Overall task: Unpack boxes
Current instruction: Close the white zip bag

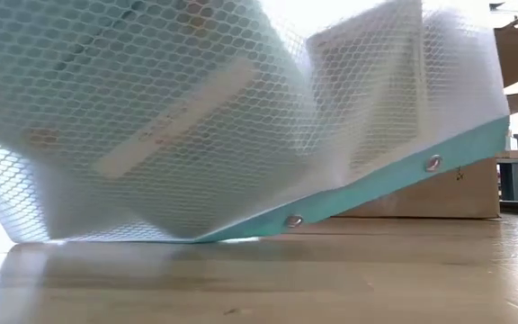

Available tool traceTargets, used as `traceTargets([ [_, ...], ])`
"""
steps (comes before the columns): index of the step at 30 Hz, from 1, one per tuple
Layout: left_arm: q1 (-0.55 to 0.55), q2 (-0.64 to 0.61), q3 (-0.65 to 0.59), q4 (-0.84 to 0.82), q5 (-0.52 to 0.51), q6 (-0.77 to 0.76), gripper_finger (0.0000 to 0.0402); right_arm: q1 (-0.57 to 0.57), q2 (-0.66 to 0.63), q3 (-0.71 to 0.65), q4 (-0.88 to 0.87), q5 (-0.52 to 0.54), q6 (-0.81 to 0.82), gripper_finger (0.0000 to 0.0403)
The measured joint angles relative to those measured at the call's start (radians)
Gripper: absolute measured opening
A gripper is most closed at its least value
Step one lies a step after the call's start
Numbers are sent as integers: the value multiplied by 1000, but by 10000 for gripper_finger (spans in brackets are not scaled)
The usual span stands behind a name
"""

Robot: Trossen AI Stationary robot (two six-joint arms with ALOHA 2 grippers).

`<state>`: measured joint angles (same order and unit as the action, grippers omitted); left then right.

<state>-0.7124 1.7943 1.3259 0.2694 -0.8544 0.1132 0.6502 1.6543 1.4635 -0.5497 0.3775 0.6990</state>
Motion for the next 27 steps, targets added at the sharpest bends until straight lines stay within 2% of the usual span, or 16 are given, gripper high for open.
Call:
traceTargets([
  [5,-3,3,90,-141,-17,45,69,25,6,0,73,108,8,0],
  [11,-4,1,114,-152,81,64,101,91,25,0,132,195,37,0],
  [16,9,16,113,-169,89,41,119,124,77,1,153,263,90,0],
  [19,27,53,113,-166,95,21,125,124,120,1,156,265,118,0],
  [23,40,108,113,-164,206,-13,129,126,153,0,134,241,151,0],
  [27,45,143,114,-147,232,-68,129,146,153,0,83,233,201,0],
])
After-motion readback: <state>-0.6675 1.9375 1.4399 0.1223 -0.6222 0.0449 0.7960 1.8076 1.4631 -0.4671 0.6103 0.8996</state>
